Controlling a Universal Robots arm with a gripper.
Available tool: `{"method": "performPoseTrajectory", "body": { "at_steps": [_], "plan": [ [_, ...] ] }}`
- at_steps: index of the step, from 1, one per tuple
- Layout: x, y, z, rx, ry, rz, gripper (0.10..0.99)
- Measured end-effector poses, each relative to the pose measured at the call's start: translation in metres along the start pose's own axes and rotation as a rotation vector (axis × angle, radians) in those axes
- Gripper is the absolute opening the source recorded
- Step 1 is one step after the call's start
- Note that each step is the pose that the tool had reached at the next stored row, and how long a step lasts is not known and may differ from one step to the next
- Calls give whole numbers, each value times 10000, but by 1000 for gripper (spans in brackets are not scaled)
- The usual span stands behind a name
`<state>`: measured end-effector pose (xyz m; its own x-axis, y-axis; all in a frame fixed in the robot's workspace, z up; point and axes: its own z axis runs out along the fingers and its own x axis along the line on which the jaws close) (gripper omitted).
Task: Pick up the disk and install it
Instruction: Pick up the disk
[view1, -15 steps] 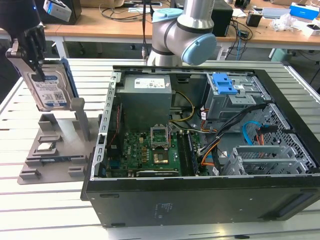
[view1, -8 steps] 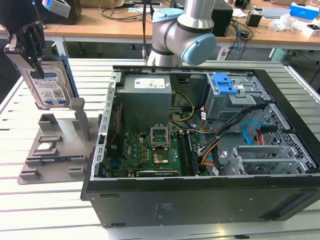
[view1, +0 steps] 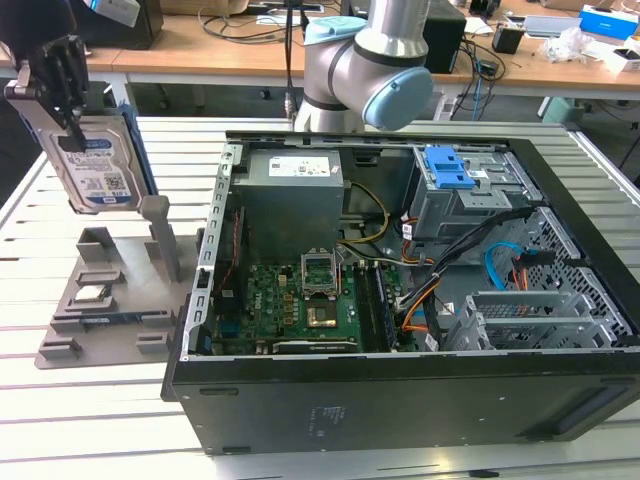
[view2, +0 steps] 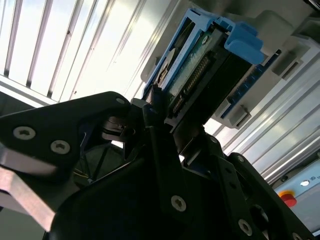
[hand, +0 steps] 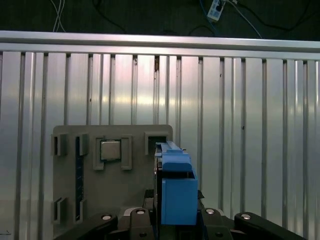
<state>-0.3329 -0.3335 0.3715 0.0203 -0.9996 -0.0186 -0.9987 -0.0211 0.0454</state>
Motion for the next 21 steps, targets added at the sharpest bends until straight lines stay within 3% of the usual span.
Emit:
{"method": "performPoseTrajectory", "body": {
  "at_steps": [21],
  "plan": [
    [-39,-6,-245,-15,0,0,361]
  ]
}}
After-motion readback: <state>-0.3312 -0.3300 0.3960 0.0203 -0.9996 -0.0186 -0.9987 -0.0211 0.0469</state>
